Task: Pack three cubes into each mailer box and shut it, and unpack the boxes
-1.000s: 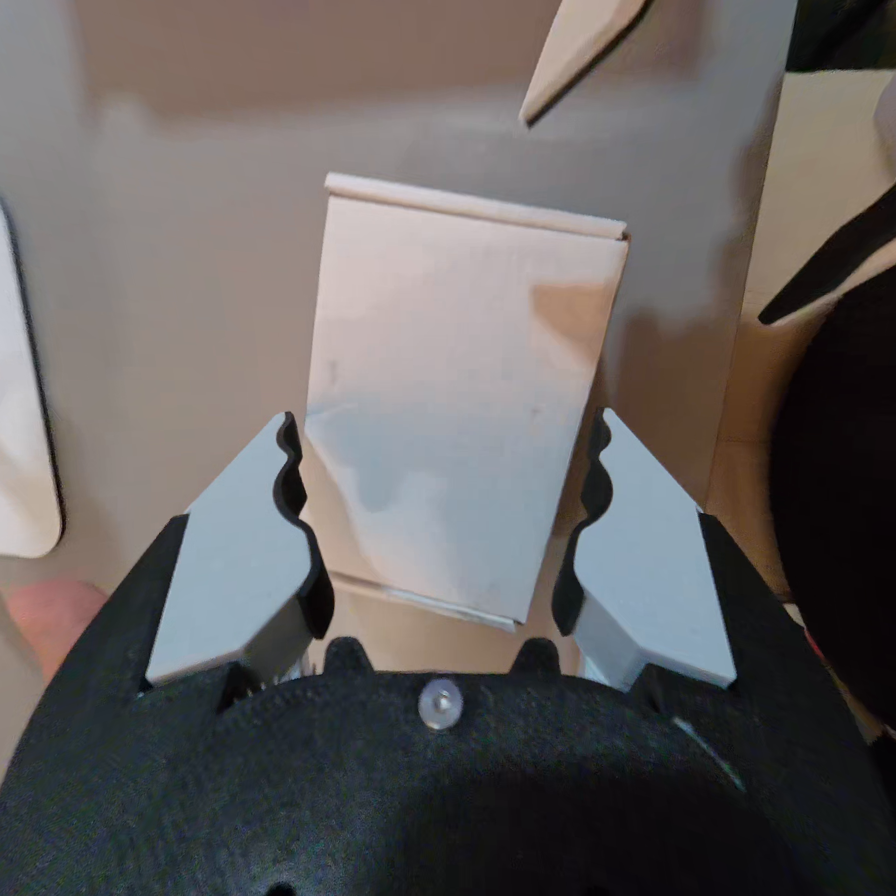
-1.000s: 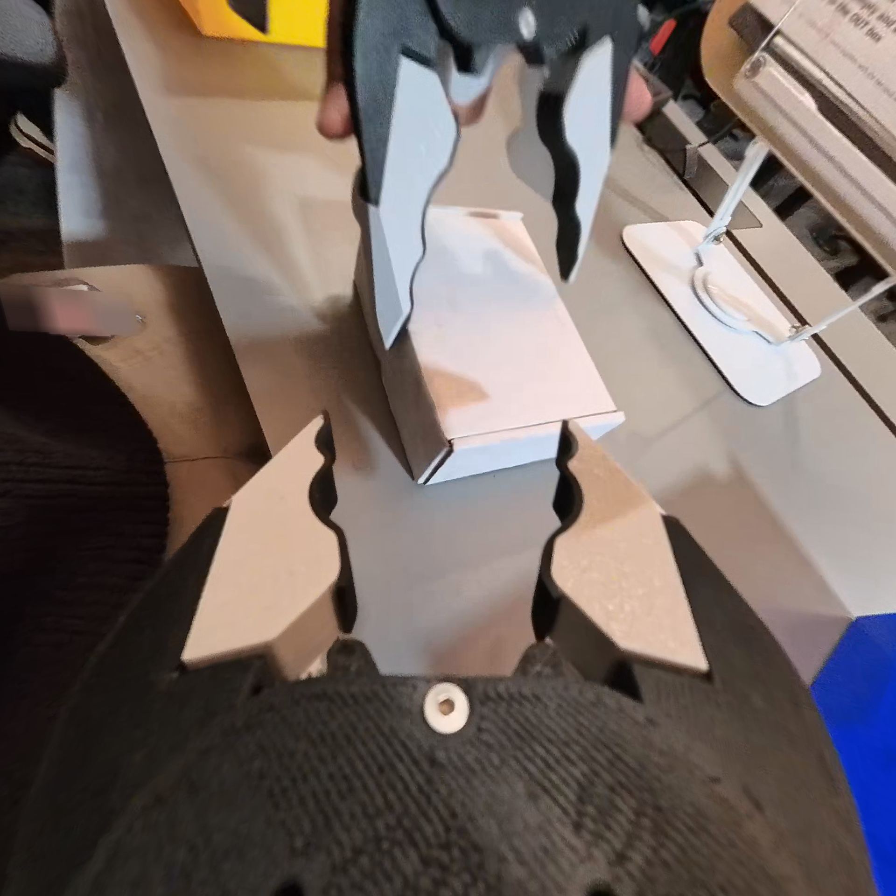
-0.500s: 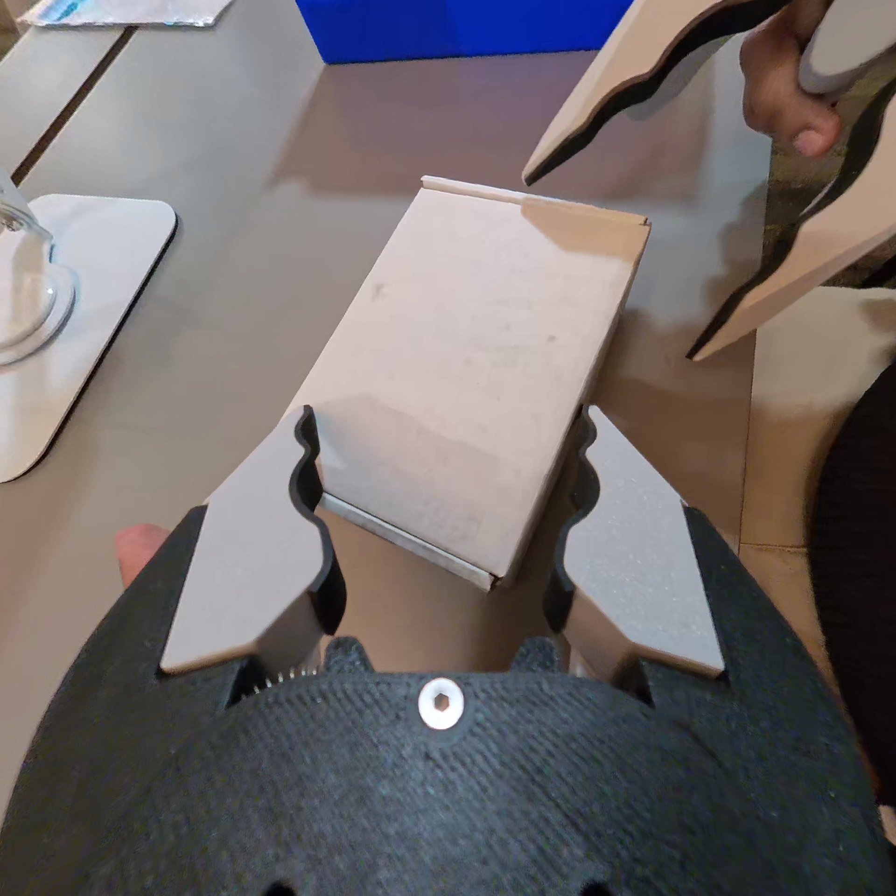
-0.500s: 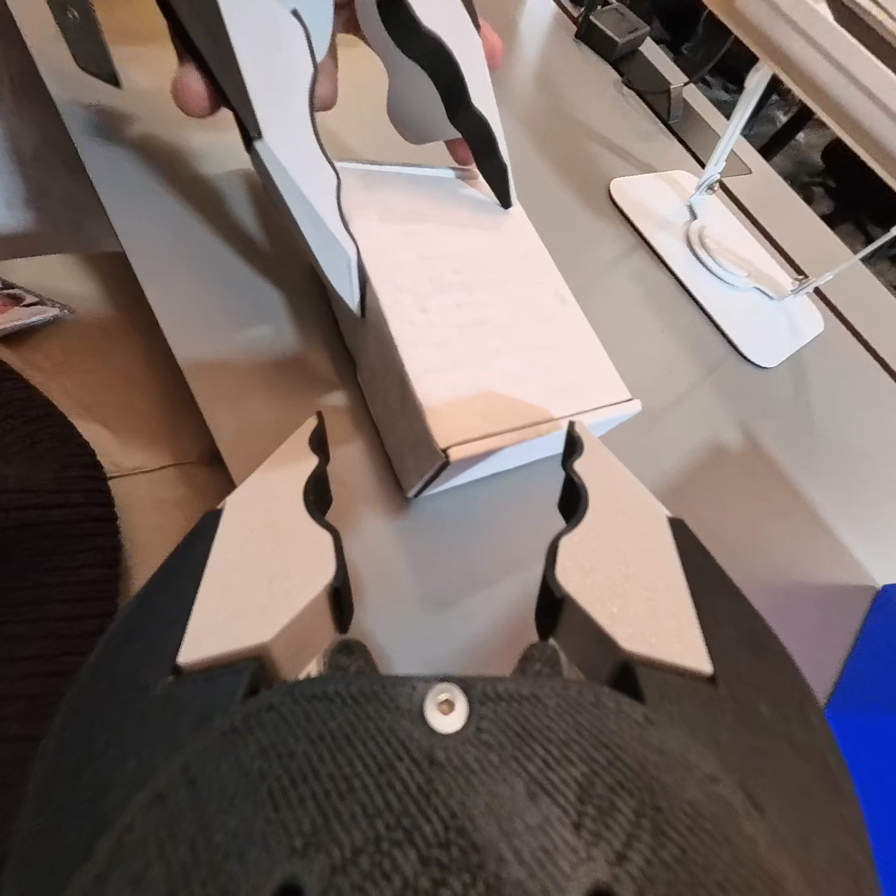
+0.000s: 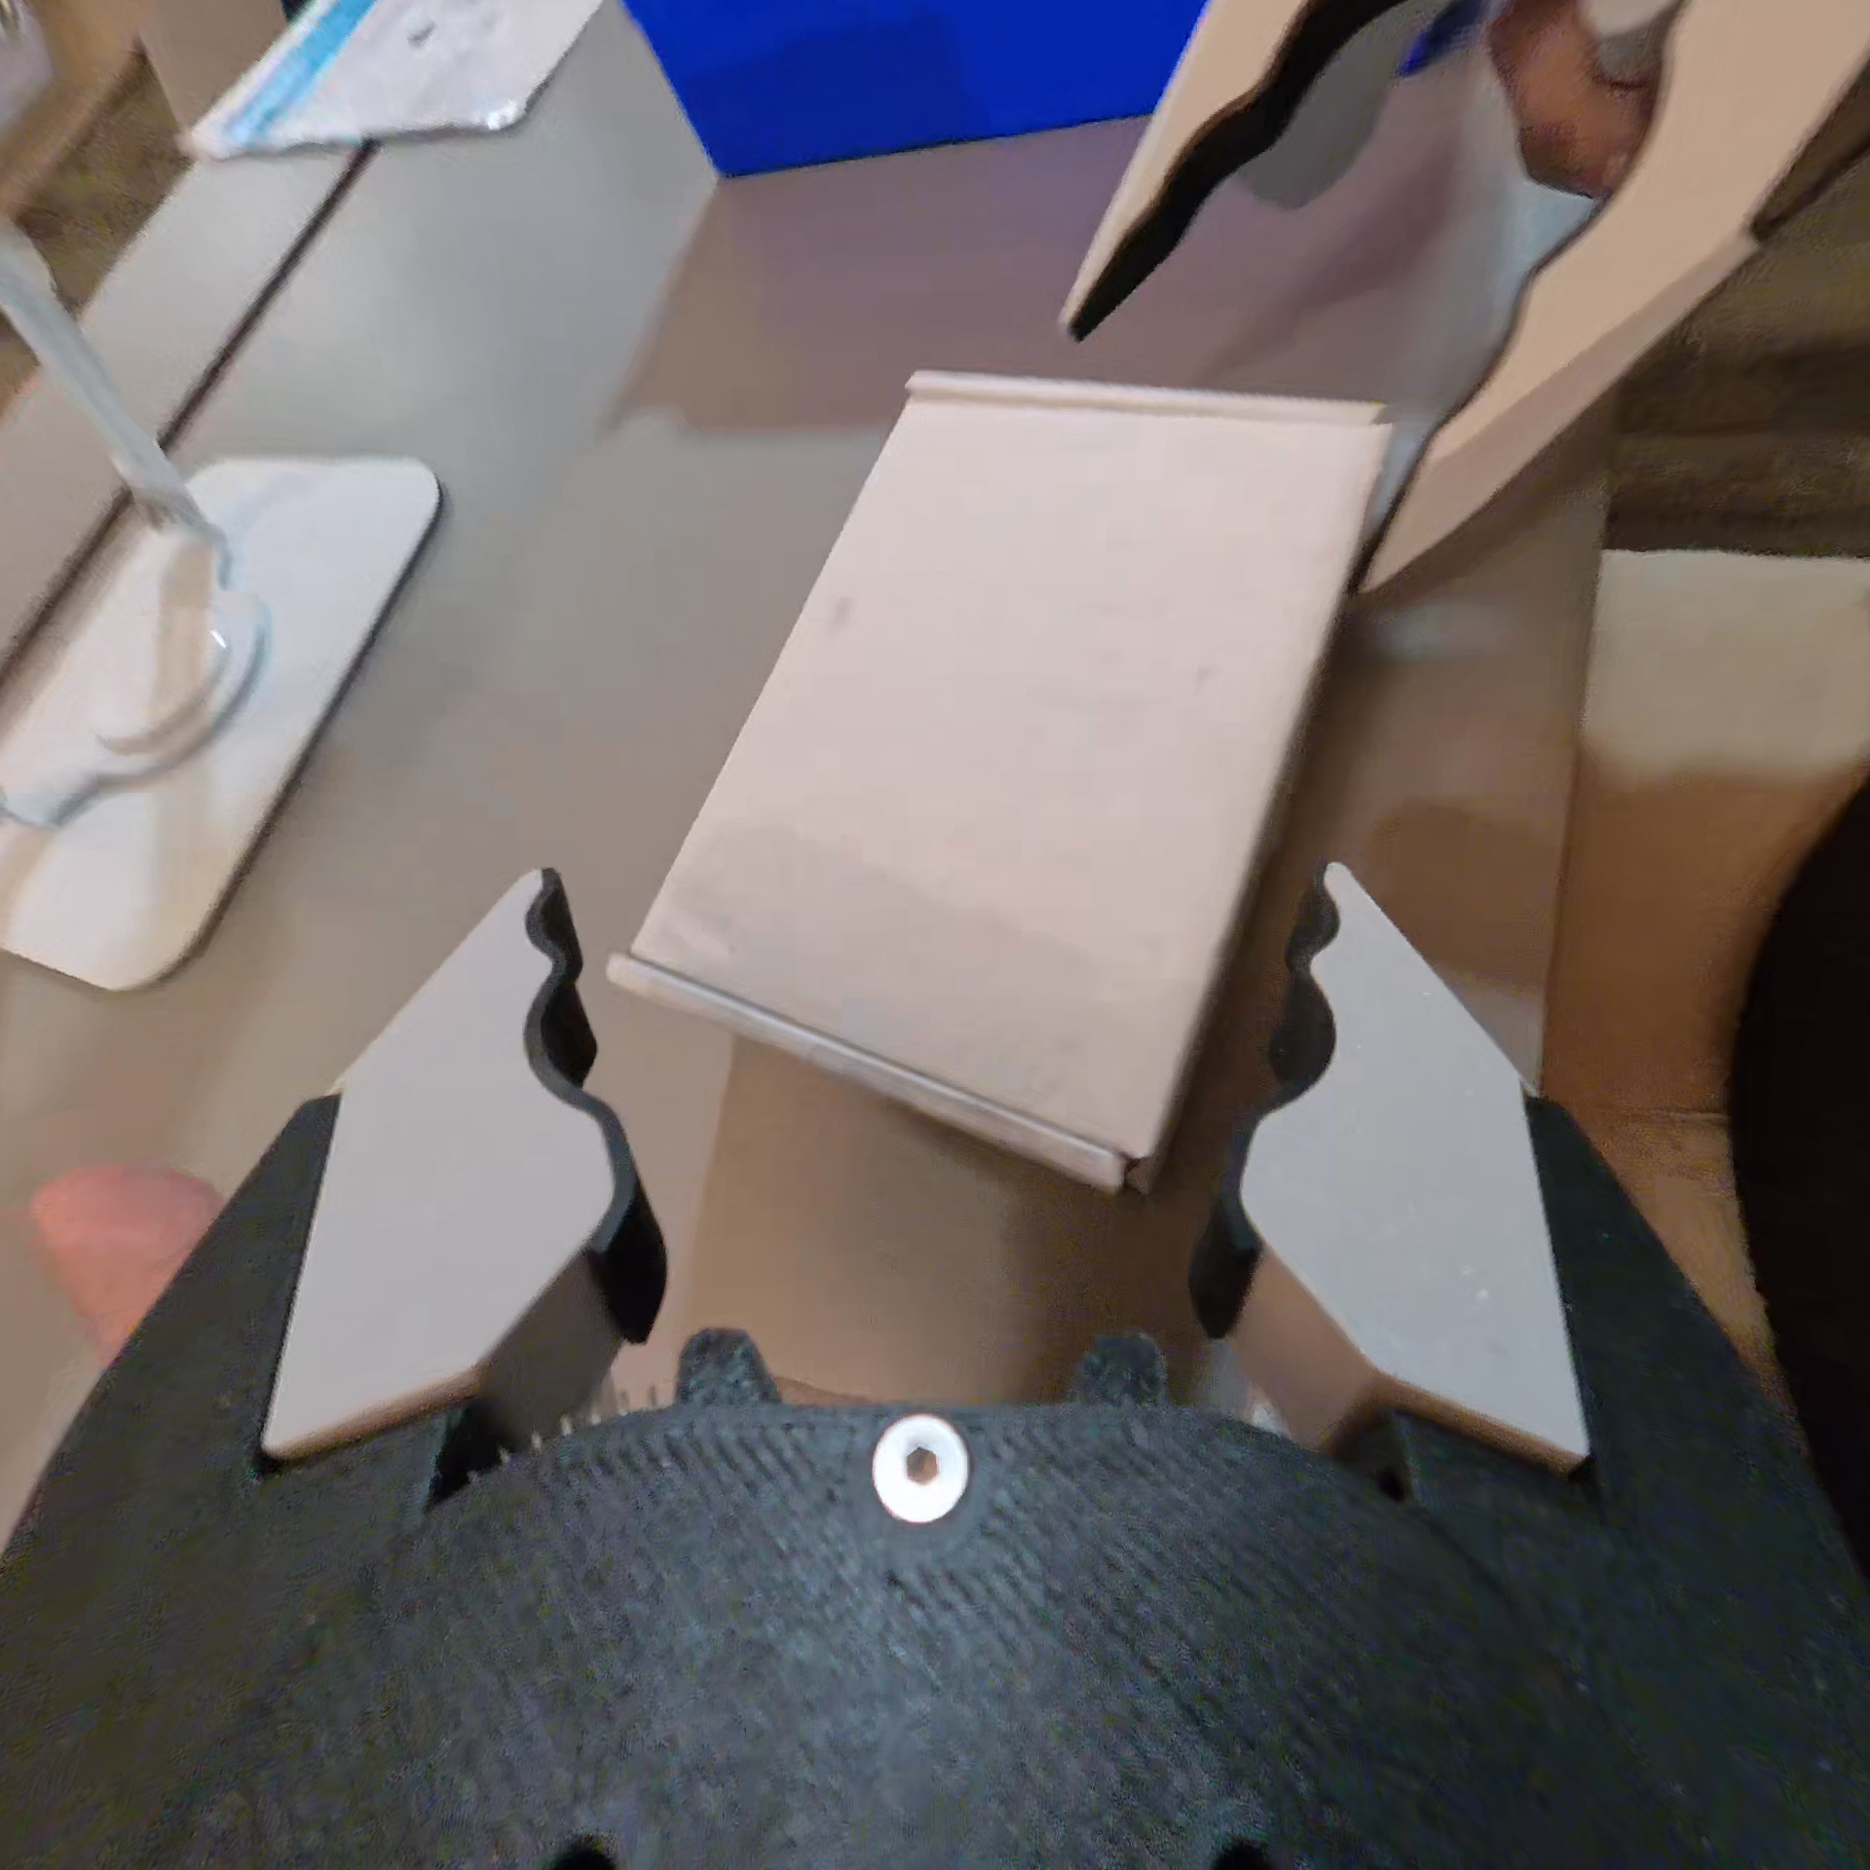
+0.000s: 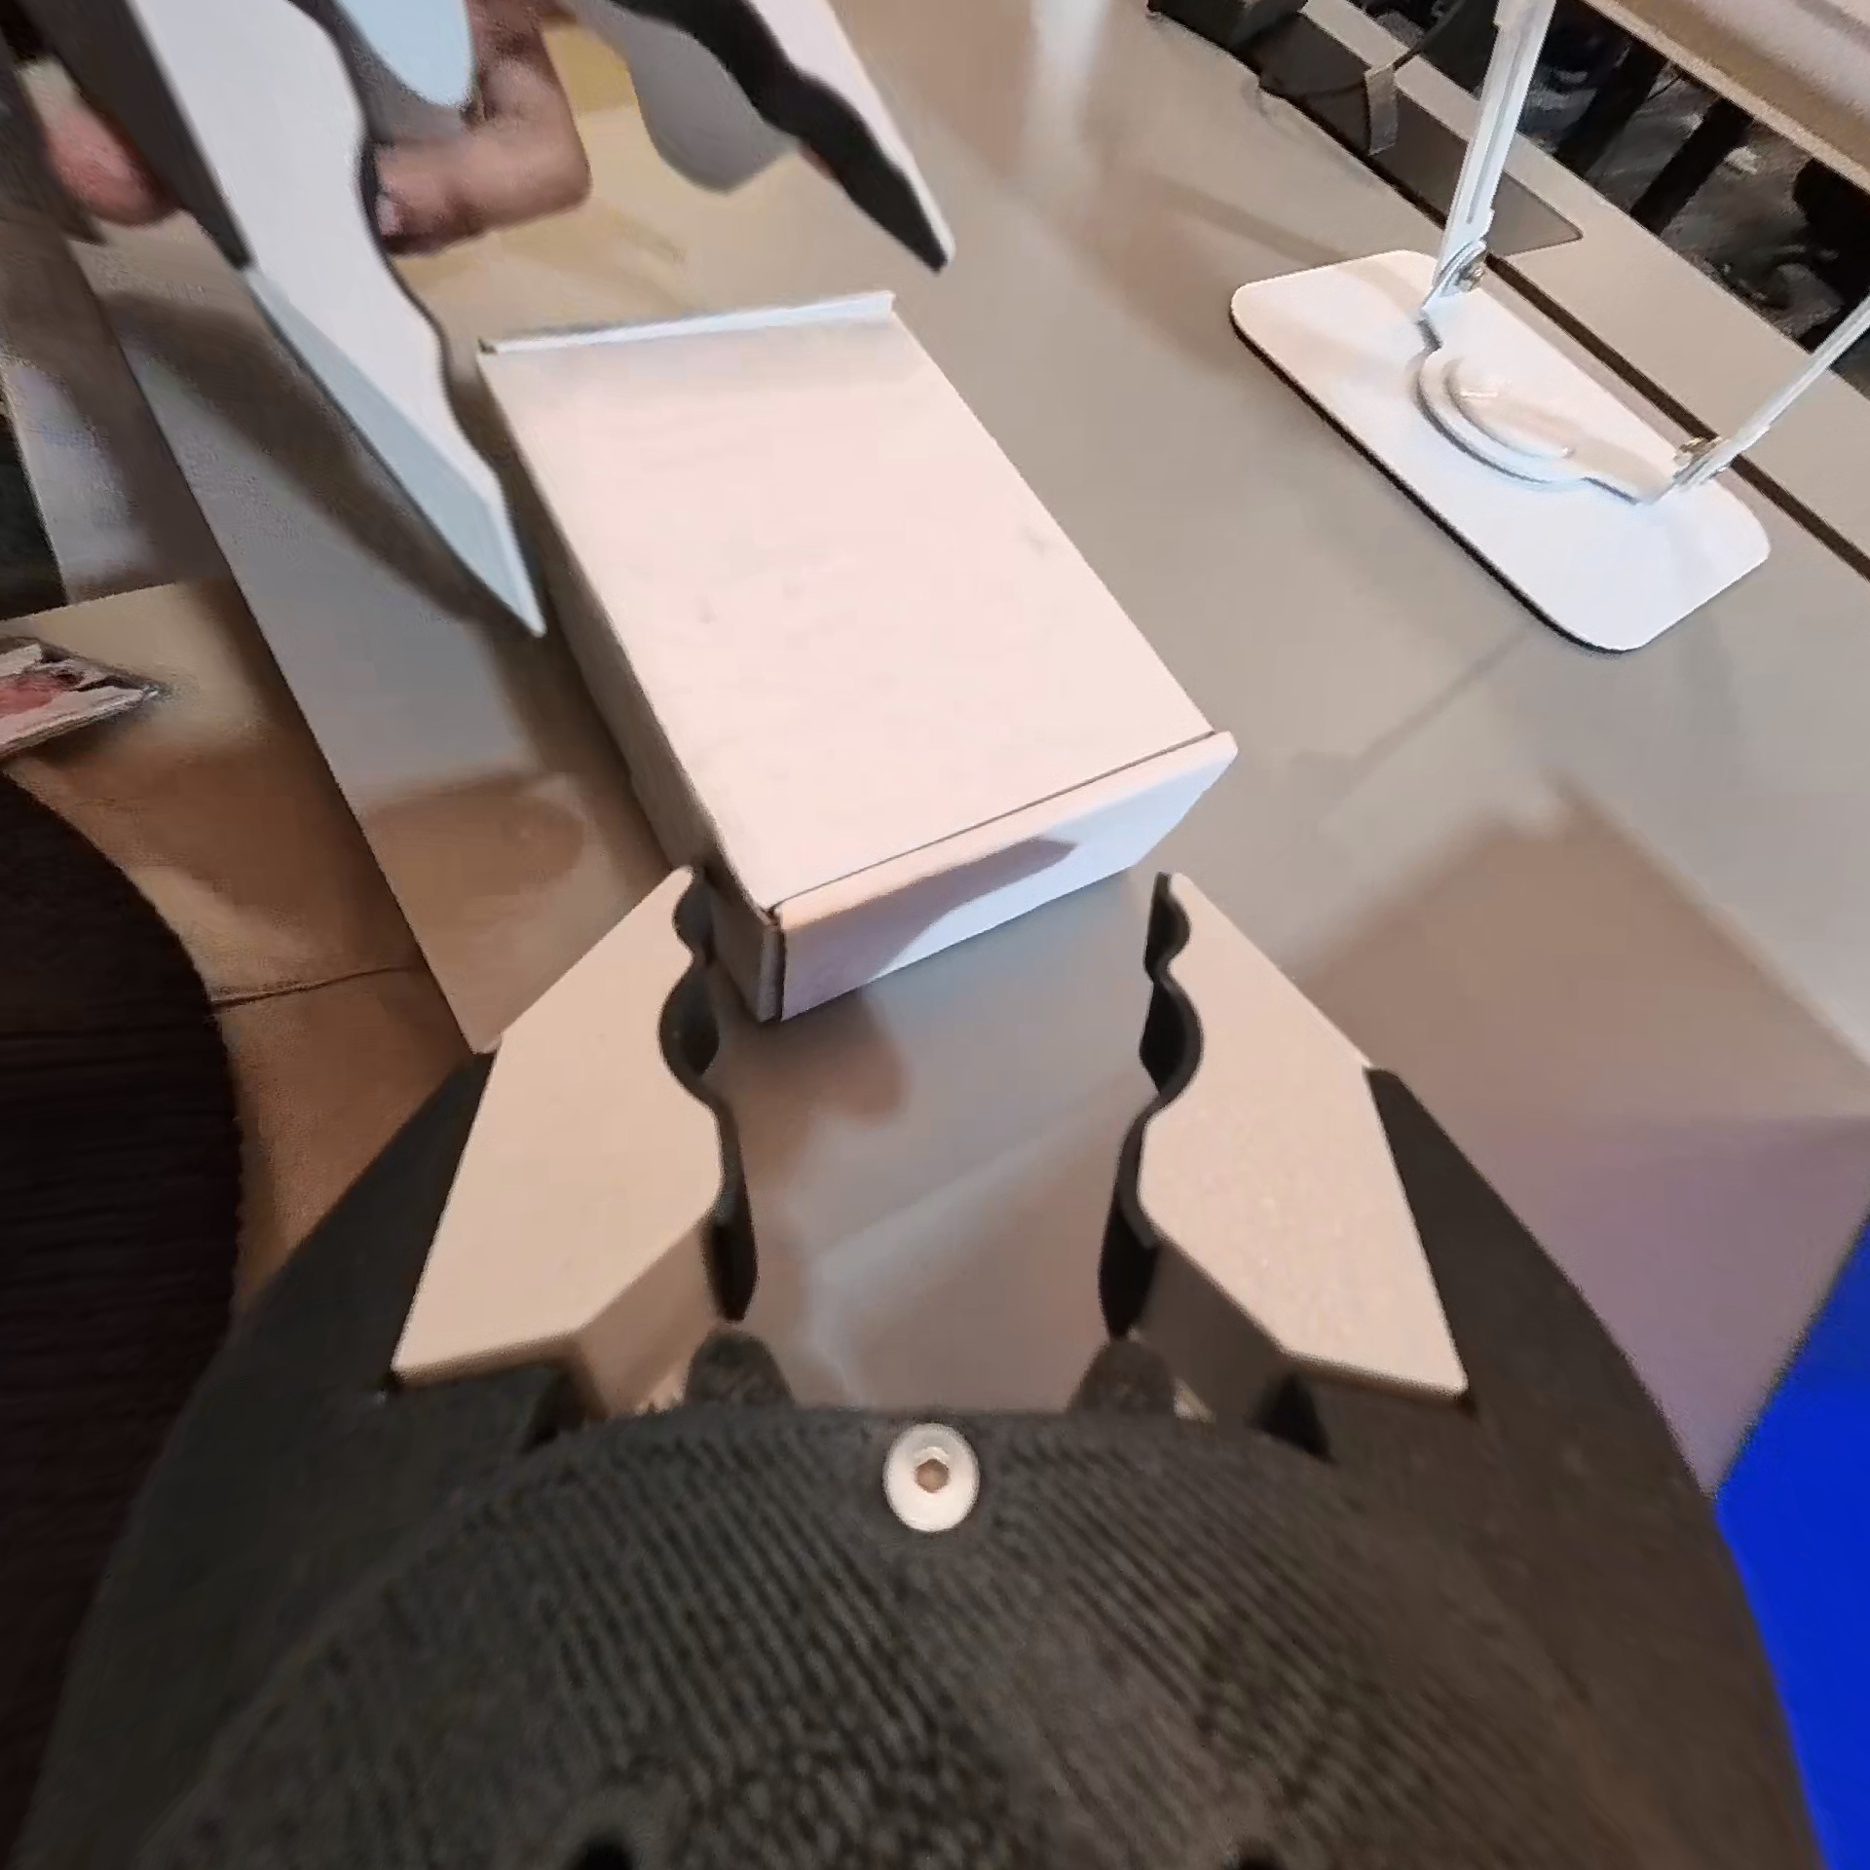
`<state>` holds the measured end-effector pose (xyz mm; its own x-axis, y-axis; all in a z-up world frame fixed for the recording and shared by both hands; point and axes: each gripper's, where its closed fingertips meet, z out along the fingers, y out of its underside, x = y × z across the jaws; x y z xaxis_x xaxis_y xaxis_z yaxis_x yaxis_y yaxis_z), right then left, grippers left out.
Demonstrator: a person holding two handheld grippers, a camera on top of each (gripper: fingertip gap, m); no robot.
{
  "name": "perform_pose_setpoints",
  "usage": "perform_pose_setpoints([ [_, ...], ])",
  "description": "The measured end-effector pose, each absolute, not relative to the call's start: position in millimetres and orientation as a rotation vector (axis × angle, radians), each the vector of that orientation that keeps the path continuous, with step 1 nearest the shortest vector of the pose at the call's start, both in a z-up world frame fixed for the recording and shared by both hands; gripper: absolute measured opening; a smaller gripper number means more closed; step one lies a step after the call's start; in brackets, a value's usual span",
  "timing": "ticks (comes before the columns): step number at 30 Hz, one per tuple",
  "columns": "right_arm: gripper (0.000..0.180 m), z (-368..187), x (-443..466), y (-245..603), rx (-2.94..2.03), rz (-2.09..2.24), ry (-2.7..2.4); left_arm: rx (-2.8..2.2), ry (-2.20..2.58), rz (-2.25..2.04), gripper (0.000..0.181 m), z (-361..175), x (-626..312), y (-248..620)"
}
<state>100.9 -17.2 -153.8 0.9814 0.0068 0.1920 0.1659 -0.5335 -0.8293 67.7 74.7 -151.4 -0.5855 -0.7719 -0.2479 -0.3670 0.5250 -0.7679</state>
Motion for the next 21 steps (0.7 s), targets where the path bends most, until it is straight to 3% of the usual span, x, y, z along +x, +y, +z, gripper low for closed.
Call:
perform_pose_setpoints([
  [5,0.083,-154,98,-16,-2.123,-0.195,-0.13,-1.092,2.308,-1.0,0.144,-188,65,86],
  [11,0.085,-147,91,-10,-2.08,-0.269,-0.226,-1.076,2.306,-0.961,0.139,-190,67,84],
  [17,0.09,-119,78,-8,-1.926,-0.784,-0.595,-1.32,2.24,-1.082,0.136,-180,71,75],
  [21,0.088,-132,68,-1,-1.879,-1.119,-0.866,-1.529,2.151,-1.212,0.136,-168,75,60],
])
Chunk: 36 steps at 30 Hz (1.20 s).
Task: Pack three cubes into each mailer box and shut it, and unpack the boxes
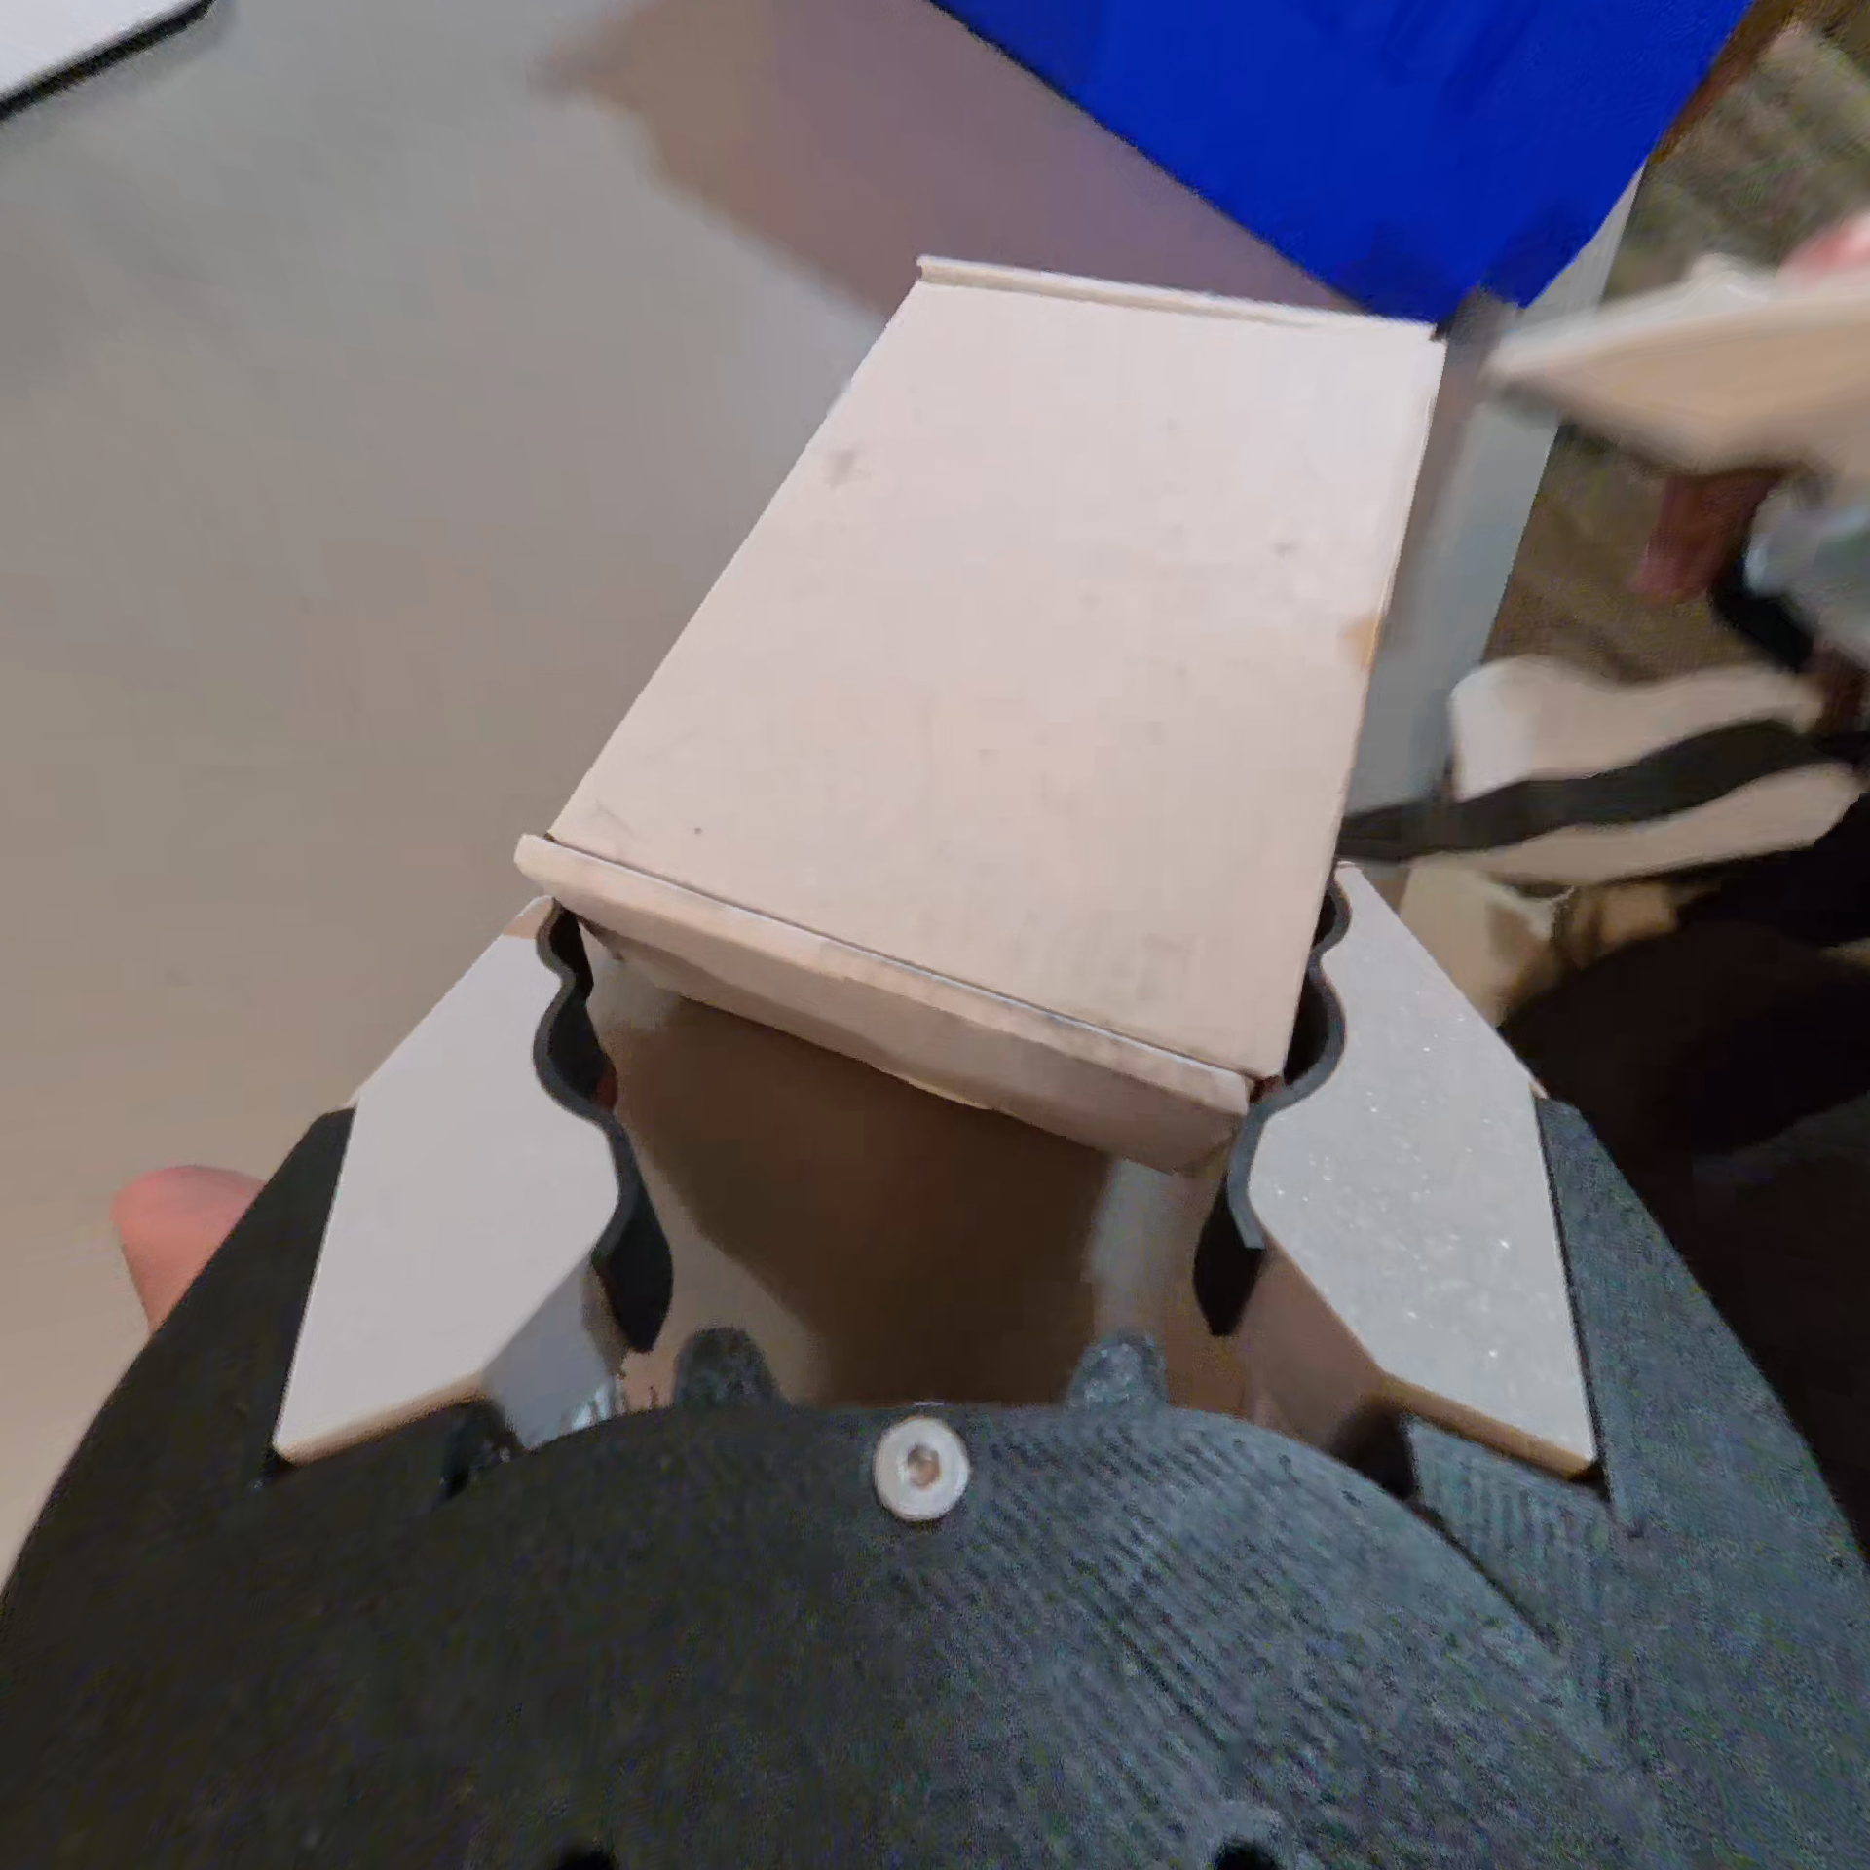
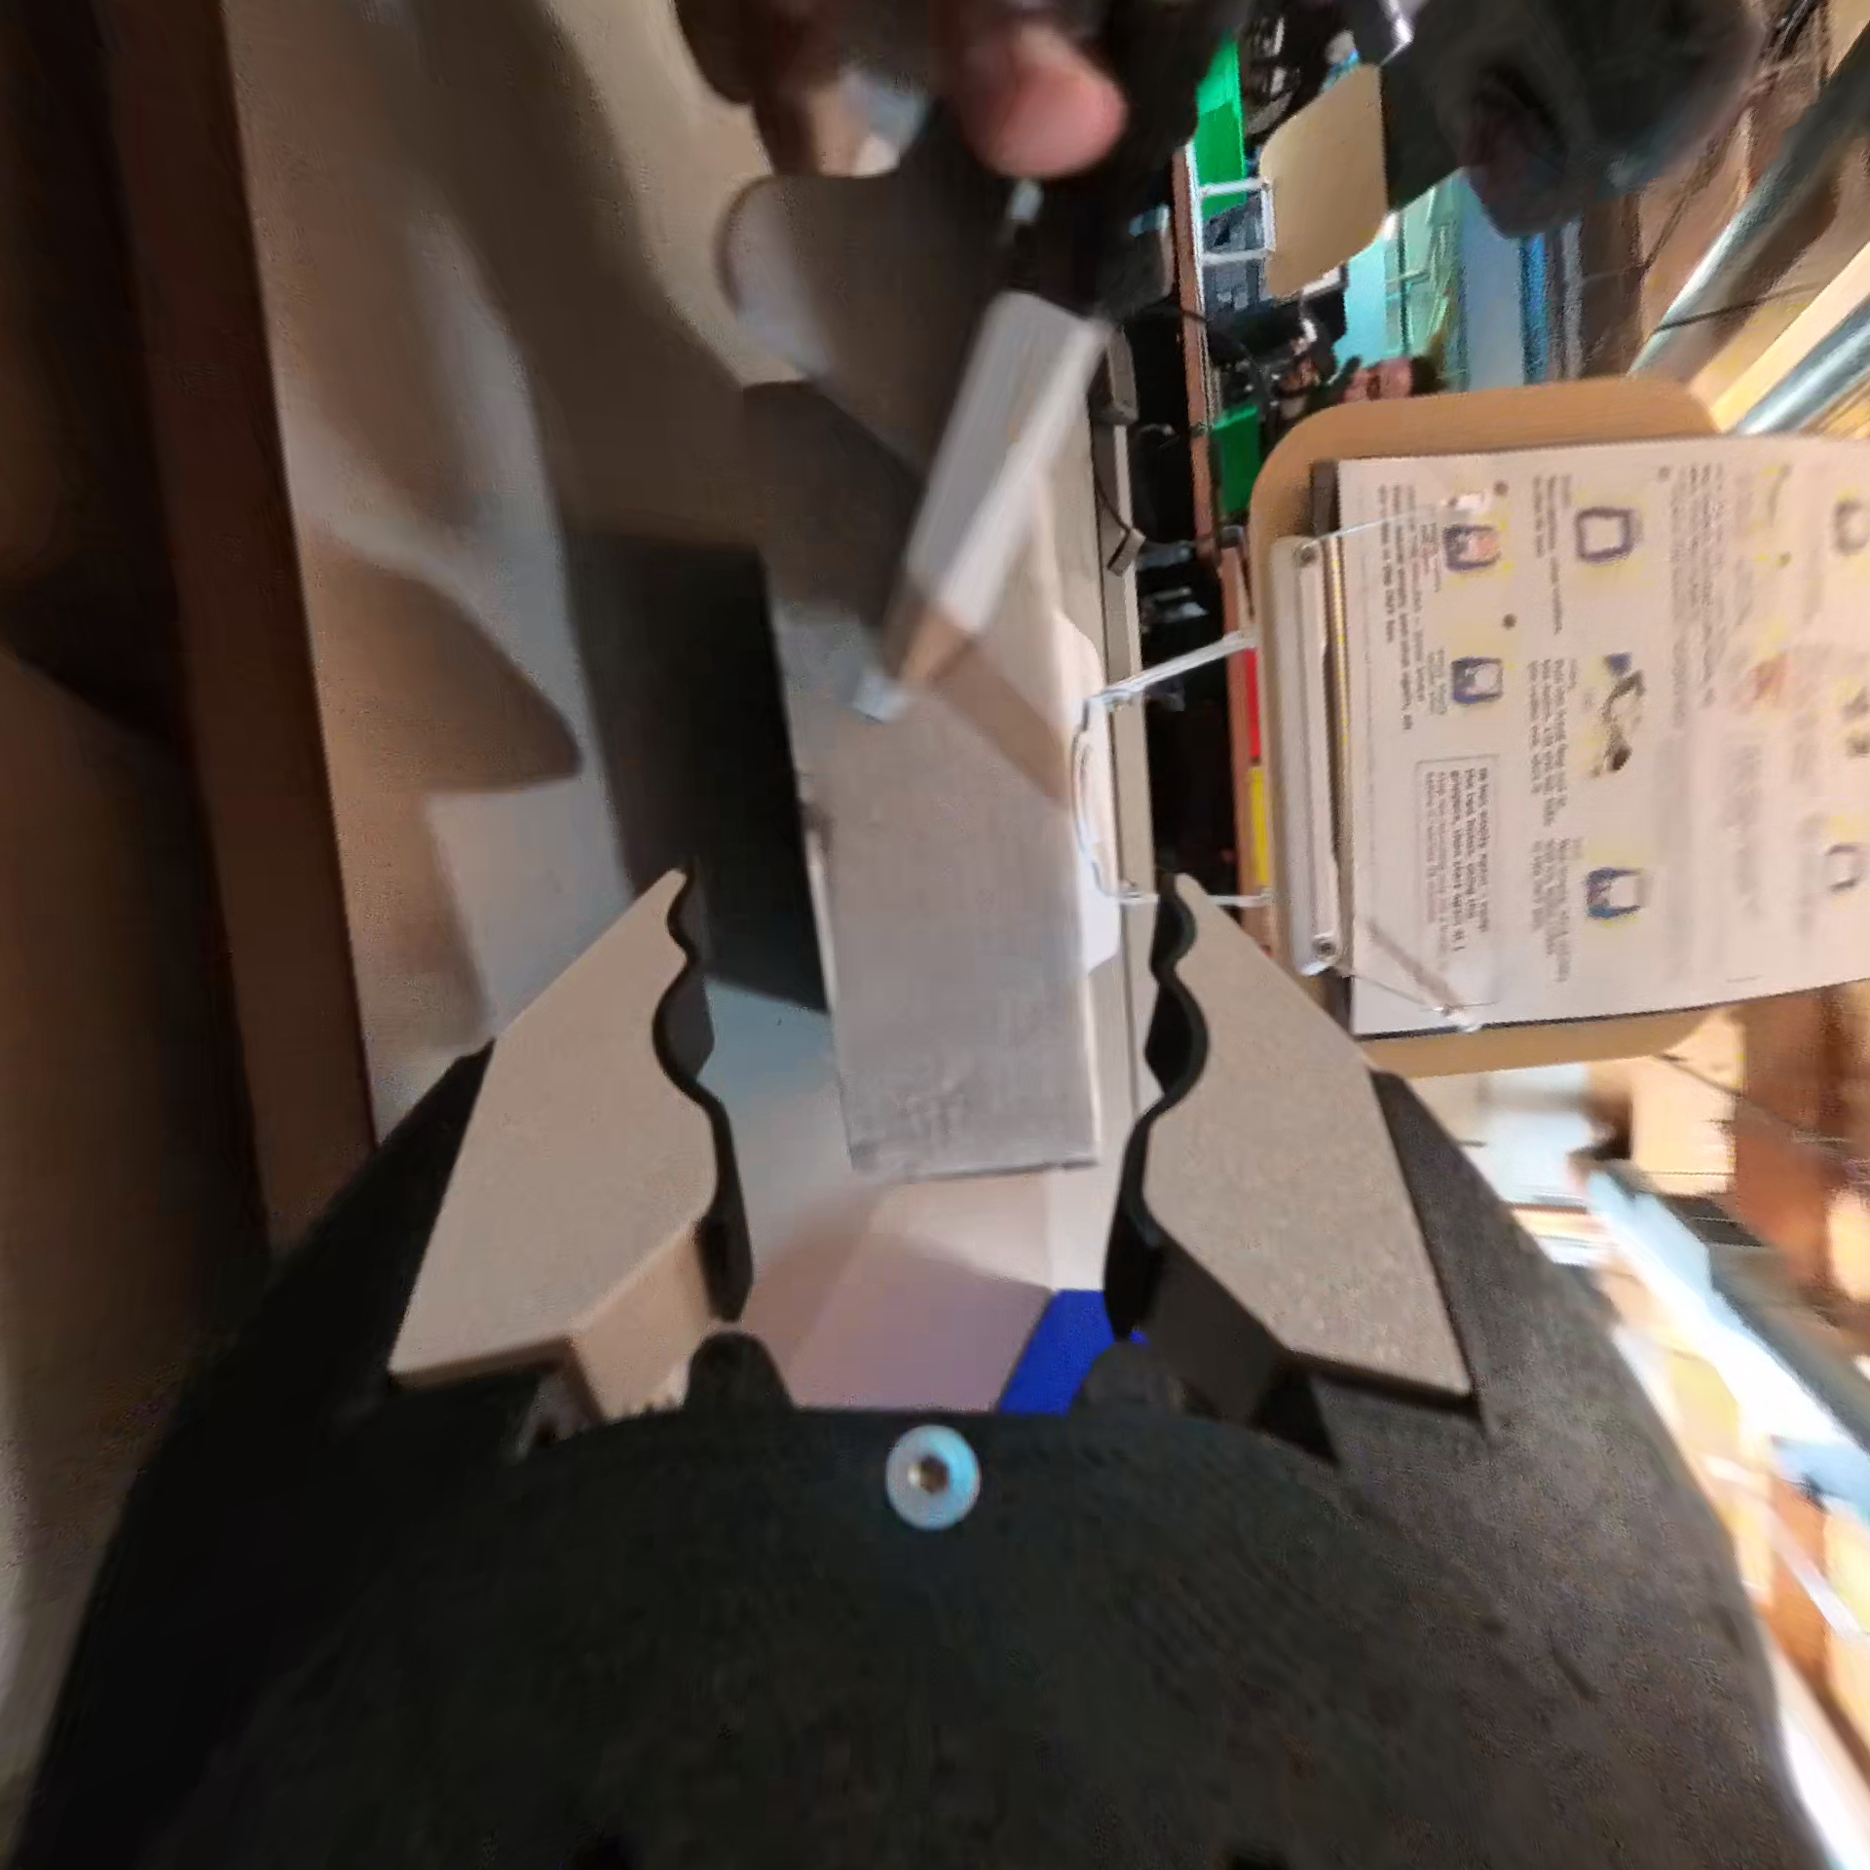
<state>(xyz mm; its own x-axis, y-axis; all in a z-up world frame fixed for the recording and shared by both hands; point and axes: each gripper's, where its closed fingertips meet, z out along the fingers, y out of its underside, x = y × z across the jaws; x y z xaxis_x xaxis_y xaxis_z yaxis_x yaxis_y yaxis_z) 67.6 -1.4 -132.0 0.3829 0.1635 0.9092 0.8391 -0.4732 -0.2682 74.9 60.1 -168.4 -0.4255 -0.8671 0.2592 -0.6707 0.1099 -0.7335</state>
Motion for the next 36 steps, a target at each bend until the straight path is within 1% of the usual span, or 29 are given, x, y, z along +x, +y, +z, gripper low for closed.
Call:
perform_pose_setpoints([
  [3,0.092,-139,75,4,-1.897,-1.263,-0.891,-1.612,2.11,-1.3,0.136,-161,75,45],
  [4,0.089,-139,78,4,-1.907,-1.287,-0.888,-1.62,2.11,-1.317,0.136,-159,74,40],
  [5,0.083,-139,82,4,-1.919,-1.304,-0.878,-1.617,2.114,-1.333,0.136,-158,73,34],
  [6,0.07,-137,85,2,-1.92,-1.316,-0.863,-1.615,2.119,-1.345,0.136,-157,72,28],
  [7,0.064,-134,85,1,-1.912,-1.305,-0.869,-1.609,2.117,-1.334,0.136,-157,72,26],
  [9,0.063,-133,85,-2,-1.918,-1.249,-0.864,-1.516,2.102,-1.337,0.133,-153,75,26],
  [13,0.063,-130,95,-9,-1.926,-1.207,-0.84,-1.159,2.086,-1.302,0.125,-138,75,36],
  [15,0.063,-128,95,-12,-1.916,-1.154,-0.843,-1.007,2.066,-1.283,0.128,-134,72,39],
  [18,0.063,-124,95,-15,-1.906,-1.08,-0.826,-0.807,2.022,-1.258,0.117,-123,66,32],
  [19,0.063,-122,96,-17,-1.903,-1.062,-0.816,-0.756,2.022,-1.226,0.118,-122,65,28],
  [20,0.063,-121,97,-18,-1.901,-1.049,-0.811,-0.722,2.032,-1.204,0.124,-124,63,23],
  [24,0.063,-125,90,-20,-1.886,-1.039,-0.889,-0.659,2.051,-1.144,0.125,-131,62,11],
  [28,0.063,-126,80,-17,-1.862,-1.029,-0.938,-0.545,1.981,-1.084,0.11,-122,61,7],
  [32,0.063,-123,80,-17,-1.853,-0.984,-0.904,-0.433,1.943,-1.014,0.082,-121,60,-2],
  [33,0.063,-123,80,-17,-1.853,-0.966,-0.893,-0.404,1.921,-0.977,0.078,-121,61,-2],
  [36,0.067,-118,84,-17,-1.832,-0.977,-0.852,-0.441,1.932,-0.962,0.077,-121,64,-1],
])
